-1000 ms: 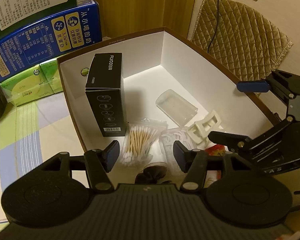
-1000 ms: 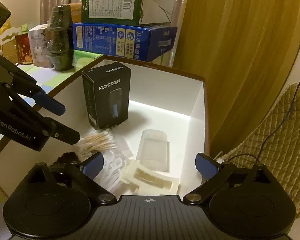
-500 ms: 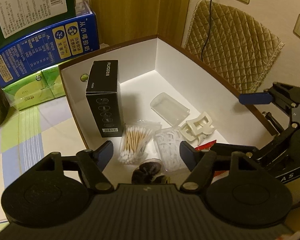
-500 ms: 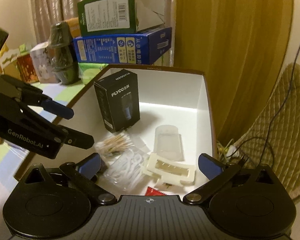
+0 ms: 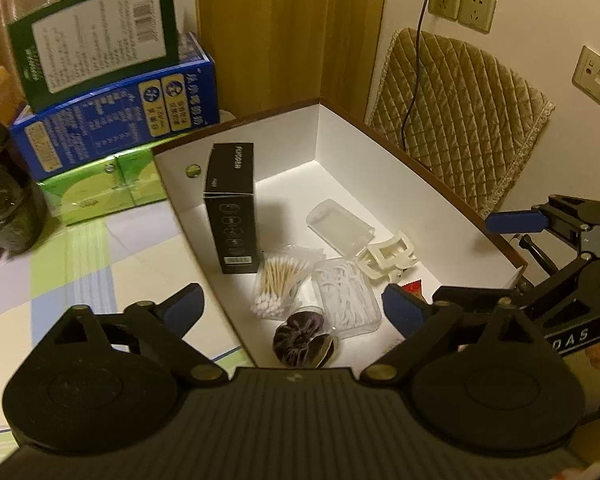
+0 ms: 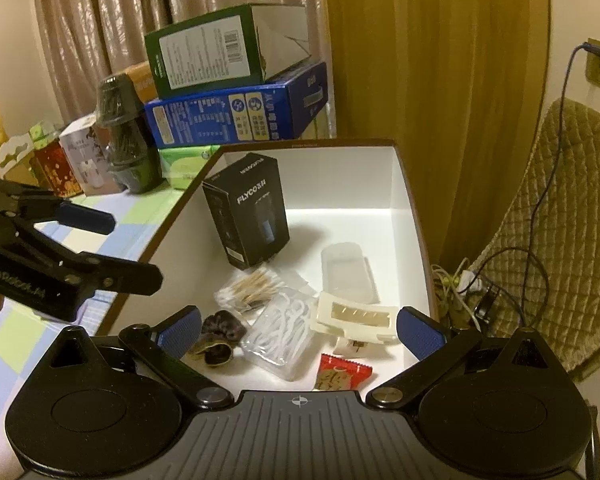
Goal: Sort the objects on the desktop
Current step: 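Open both tools to drop the swab bag and clip into the box, then move both tools back toward the purple tube and green stick on the table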
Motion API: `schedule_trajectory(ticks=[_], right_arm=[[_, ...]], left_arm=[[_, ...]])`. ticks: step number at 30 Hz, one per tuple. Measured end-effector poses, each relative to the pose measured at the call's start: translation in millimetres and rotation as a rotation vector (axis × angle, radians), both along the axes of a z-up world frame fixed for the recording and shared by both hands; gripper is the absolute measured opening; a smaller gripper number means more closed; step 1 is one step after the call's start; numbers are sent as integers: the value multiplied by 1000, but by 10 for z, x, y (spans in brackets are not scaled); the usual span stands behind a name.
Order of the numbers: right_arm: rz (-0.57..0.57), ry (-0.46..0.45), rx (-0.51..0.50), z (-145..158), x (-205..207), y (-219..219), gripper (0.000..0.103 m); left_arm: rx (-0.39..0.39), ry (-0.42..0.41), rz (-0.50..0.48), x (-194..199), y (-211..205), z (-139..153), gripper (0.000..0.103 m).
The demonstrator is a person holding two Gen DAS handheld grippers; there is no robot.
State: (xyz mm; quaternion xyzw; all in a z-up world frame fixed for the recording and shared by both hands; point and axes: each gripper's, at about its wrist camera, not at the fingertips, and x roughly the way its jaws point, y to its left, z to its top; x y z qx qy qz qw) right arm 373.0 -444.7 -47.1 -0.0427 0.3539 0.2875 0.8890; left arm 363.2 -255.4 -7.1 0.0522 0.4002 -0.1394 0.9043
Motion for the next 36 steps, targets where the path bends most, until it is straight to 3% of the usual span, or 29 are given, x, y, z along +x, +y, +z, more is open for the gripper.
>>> schedule_trajectory(ticks=[12,36], right_arm=[[-77,18,68,140,-325,7,101],[-132,41,104,249,-1056,312,101]], left_arm=[[27,-47,28,-404,179,250,99],[16,-33,64,-1148,665,340,99]])
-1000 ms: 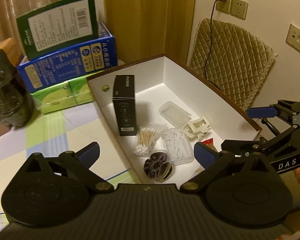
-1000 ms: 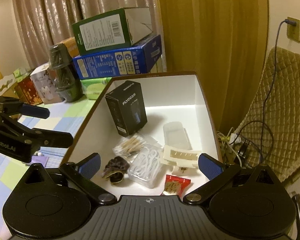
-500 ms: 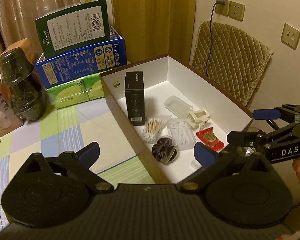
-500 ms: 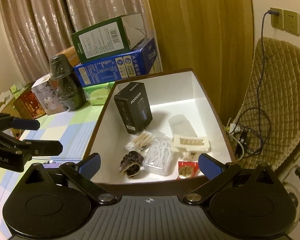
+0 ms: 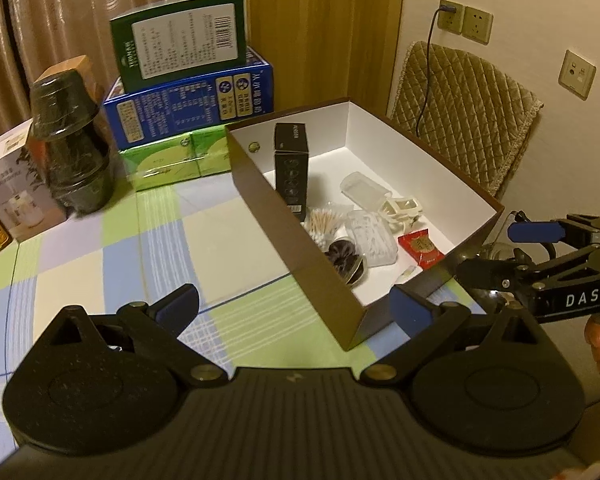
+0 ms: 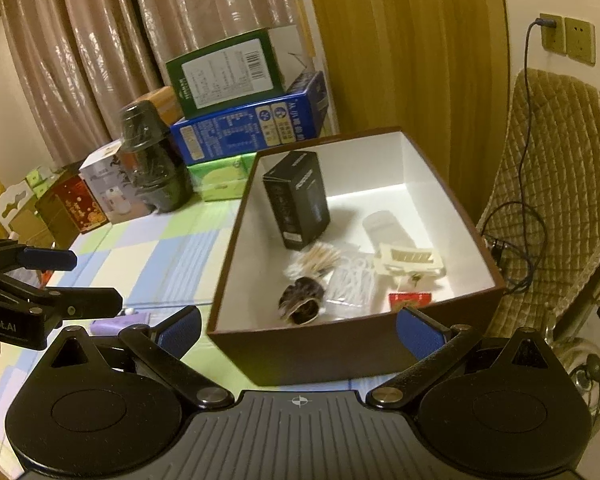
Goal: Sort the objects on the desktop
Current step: 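Move both tools back toward the purple tube and green stick on the table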
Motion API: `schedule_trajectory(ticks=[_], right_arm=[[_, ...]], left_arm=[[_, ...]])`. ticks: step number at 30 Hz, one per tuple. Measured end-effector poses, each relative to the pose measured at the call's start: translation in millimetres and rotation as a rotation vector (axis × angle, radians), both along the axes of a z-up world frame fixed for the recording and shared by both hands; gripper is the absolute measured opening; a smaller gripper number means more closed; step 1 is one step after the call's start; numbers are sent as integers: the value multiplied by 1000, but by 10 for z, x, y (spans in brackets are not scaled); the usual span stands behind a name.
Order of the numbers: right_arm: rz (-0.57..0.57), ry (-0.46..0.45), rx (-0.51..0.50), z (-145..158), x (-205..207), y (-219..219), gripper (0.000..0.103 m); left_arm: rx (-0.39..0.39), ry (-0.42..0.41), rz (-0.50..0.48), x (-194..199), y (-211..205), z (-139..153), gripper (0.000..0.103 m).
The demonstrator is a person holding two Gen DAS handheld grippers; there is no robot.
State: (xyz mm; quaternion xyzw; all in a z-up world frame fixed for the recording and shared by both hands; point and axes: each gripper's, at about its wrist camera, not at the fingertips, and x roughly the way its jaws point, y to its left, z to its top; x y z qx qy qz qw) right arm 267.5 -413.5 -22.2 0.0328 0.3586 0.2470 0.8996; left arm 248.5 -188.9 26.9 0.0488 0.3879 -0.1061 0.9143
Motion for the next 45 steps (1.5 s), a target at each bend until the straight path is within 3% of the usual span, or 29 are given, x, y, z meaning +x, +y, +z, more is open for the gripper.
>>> schedule_trajectory(ticks=[20,45], right_arm=[[91,70,-12,-136,-493,700,101],[270,135,-55,-457,-651,1817,101]], left_arm=[[-7,62,73,-538,659,-114,99],[-8,102,234,-893,1628,-281,100]])
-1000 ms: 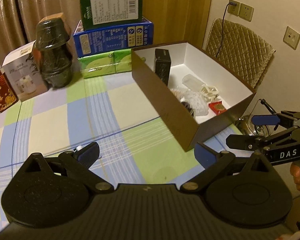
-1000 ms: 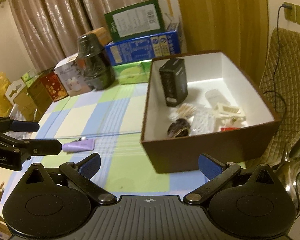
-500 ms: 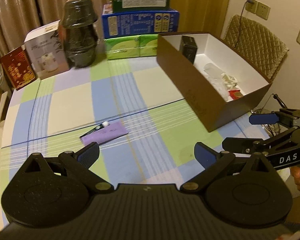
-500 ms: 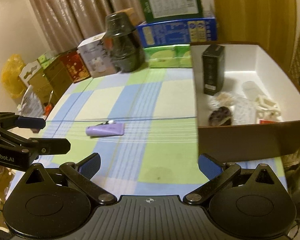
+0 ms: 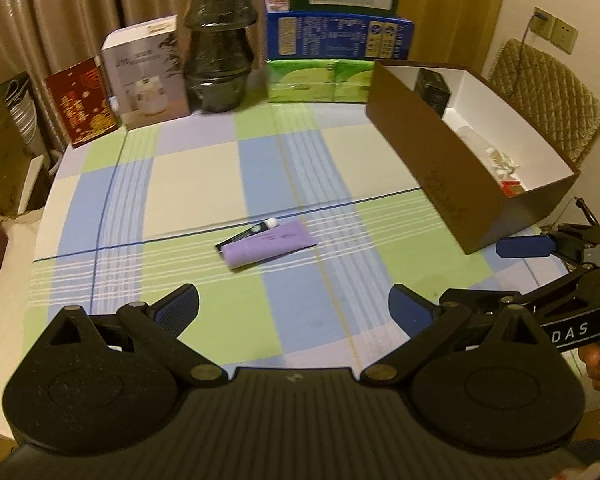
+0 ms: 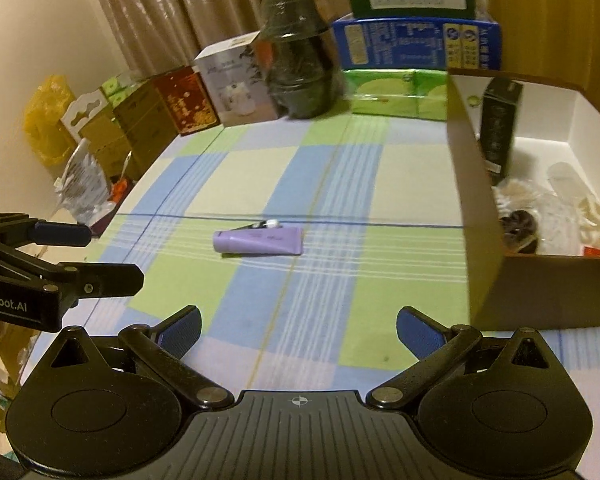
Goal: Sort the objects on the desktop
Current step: 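Move both tools back toward the purple tube and green stick on the table, then grasp the purple tube with the left tool while the right tool grasps the green lip balm stick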
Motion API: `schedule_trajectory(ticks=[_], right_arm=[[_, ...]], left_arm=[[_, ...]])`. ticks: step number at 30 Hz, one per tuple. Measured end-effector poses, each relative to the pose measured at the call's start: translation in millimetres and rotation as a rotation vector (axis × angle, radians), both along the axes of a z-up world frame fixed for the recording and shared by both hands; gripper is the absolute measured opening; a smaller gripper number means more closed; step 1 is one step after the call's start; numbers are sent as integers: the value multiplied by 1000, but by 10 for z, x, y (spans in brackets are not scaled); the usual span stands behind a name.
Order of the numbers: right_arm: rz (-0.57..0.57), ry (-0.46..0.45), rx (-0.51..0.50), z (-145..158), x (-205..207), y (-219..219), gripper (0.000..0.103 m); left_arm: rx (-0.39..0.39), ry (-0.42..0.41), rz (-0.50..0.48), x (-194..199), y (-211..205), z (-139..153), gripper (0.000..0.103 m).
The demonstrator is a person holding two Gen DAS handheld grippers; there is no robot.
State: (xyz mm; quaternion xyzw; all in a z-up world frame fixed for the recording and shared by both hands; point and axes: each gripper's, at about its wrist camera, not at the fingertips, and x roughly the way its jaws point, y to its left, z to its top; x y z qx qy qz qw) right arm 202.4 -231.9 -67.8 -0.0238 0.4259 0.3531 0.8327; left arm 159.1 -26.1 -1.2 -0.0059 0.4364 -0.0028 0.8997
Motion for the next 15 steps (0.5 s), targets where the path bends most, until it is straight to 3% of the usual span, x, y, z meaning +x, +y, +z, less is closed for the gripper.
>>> schedule_trajectory(ticks=[15], right_arm=[[-15,41,-35,-249,147,305,101]], left_arm=[[0,12,12,122,336,-201,99]])
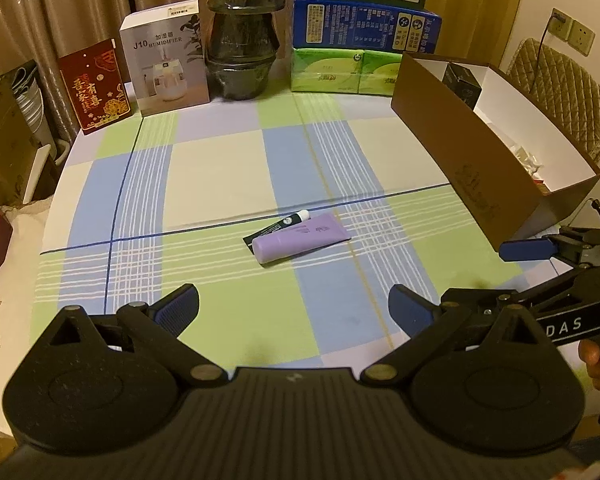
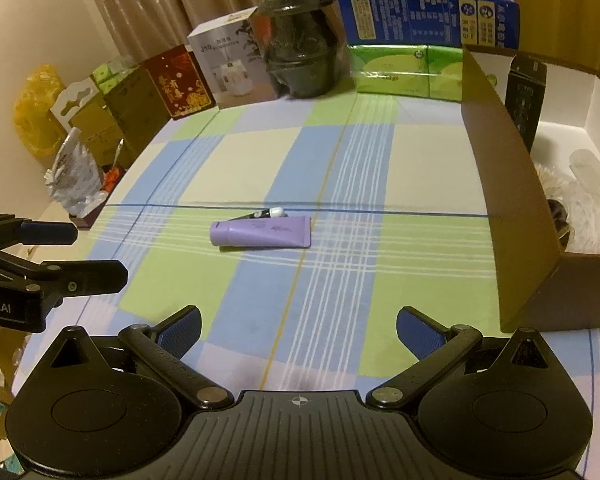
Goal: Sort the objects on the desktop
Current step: 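Grasp the purple tube with the left tool while the right tool grasps the green lip balm stick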
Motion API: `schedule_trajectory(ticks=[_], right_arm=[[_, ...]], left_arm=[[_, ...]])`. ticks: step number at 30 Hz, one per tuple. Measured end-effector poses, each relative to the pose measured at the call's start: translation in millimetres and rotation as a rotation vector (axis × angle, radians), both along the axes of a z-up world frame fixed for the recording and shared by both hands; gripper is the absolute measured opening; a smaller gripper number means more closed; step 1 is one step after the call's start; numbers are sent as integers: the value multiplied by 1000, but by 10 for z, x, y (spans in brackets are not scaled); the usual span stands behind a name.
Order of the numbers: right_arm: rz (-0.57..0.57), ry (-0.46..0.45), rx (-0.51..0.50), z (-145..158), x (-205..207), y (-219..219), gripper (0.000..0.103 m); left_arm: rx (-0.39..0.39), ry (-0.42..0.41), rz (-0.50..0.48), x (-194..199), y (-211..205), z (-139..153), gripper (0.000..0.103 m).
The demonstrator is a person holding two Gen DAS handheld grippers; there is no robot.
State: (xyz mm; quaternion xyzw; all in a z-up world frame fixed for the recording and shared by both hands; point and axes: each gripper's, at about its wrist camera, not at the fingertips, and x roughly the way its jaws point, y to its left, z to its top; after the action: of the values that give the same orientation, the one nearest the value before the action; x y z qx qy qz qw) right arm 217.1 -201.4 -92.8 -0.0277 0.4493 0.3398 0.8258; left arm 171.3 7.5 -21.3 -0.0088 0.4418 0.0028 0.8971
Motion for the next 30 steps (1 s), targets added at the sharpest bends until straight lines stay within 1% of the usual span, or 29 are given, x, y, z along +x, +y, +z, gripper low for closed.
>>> schedule_trajectory(ticks=[8,13,16,22,25,26,28,30], right_arm=[[-44,14,-6,-143,131,92,101],[-95,23,-18,-262,287,128,101],[-124,34,-21,-337,376,142,101],[-179,68,-32,-461,526,142,101],[-198,72,-43,-484,579,127,101],[-204,73,-45,-489,590,123,101],[-216,75,-48,-498,619,106,101],[-228,79,-54,-511,641,95,101]], left_arm=[[23,-9,-58,209,57,-218,99],[50,-3,-104,405,110,-404,98],[53,13,-127,550,168,-530,94],[63,24,-225,832,177,-731,92],[63,32,-282,977,158,-822,82],[65,38,-293,1025,155,-855,79],[66,57,-315,1125,147,-929,76],[70,74,-327,1193,142,-985,69]])
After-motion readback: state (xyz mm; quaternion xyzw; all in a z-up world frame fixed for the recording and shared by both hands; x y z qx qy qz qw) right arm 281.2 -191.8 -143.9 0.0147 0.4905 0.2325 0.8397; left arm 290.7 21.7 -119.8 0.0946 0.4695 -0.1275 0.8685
